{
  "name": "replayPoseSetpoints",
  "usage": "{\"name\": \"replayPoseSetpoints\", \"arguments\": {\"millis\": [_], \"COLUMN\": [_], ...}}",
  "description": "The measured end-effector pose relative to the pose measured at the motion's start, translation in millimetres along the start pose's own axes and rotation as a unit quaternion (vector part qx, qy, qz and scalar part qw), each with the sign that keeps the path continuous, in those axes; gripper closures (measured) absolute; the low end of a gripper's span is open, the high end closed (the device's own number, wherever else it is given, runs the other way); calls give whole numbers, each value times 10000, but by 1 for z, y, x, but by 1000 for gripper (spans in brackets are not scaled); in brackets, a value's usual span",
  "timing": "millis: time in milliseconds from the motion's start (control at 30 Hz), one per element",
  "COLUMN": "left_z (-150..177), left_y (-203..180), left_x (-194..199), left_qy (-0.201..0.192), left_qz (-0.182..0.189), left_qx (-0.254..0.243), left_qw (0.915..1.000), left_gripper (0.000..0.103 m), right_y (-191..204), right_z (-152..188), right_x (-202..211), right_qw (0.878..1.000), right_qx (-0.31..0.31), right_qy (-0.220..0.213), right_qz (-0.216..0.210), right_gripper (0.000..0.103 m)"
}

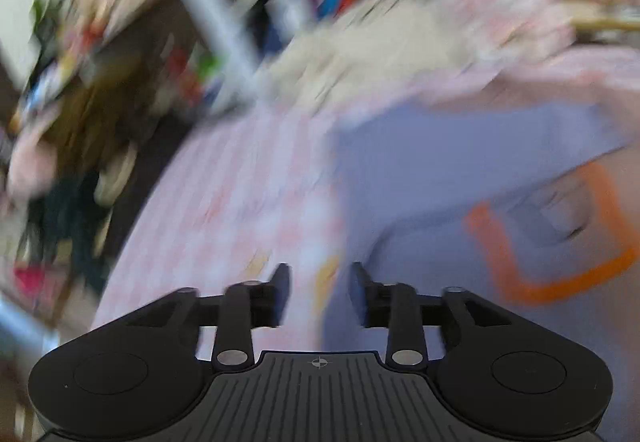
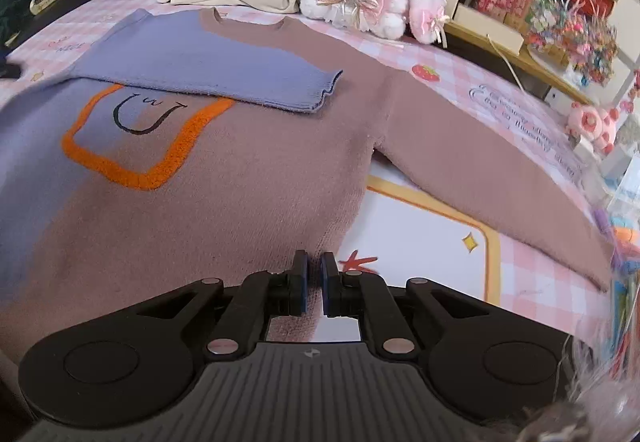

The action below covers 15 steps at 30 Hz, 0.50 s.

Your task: Fold clothes

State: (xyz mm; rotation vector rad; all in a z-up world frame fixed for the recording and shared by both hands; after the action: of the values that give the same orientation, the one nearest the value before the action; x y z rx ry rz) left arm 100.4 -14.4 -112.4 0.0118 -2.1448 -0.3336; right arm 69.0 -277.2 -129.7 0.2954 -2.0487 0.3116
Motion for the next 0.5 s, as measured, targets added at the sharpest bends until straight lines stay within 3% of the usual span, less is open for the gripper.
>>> {"name": "replayPoseSetpoints", "arguments": {"millis": [133,300,367,400,500], "left_z": [-41,-76,-83,-84,-84], "left_y": [-74,-163,-188,-196,-209], "left_x": [12,-5,-16,-21,-32], "left_qy": [-650,-887,-883,-861,-796], "left_qz": [523,927,777,646,509], "left_qx": [-789,-1750,-2162,-2314,-2559], "left_qw": [9934,9762,9692,9669,9621], "left_gripper": [54,54,62,72,73], "right_y": [2,-2,-3,-4,-6], "right_z": [1,1,2,2,2], "right_x": [1,1,1,1,1], "right_qw": [10000,9997,9995,9994,9989], "right_qx": [29,-111,-168,-197,-283], "right_qy": [-44,-88,-105,-114,-139], "right_qz": [-67,-193,-244,-269,-346], "right_gripper": [95,94,93,93,93]}}
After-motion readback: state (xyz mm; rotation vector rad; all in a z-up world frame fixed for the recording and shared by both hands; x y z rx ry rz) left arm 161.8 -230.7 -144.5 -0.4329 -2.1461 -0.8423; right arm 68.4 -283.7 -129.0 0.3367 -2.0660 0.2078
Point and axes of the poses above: each gripper's, at about its wrist camera, not at the fingertips, and x roughly against the way its jaws point, y to its left, z to its underside, the point moved 9 cm from there along -x, roughly the way its jaws point, and after that the axes turned 8 degrees about y, right-handed, at the moved point
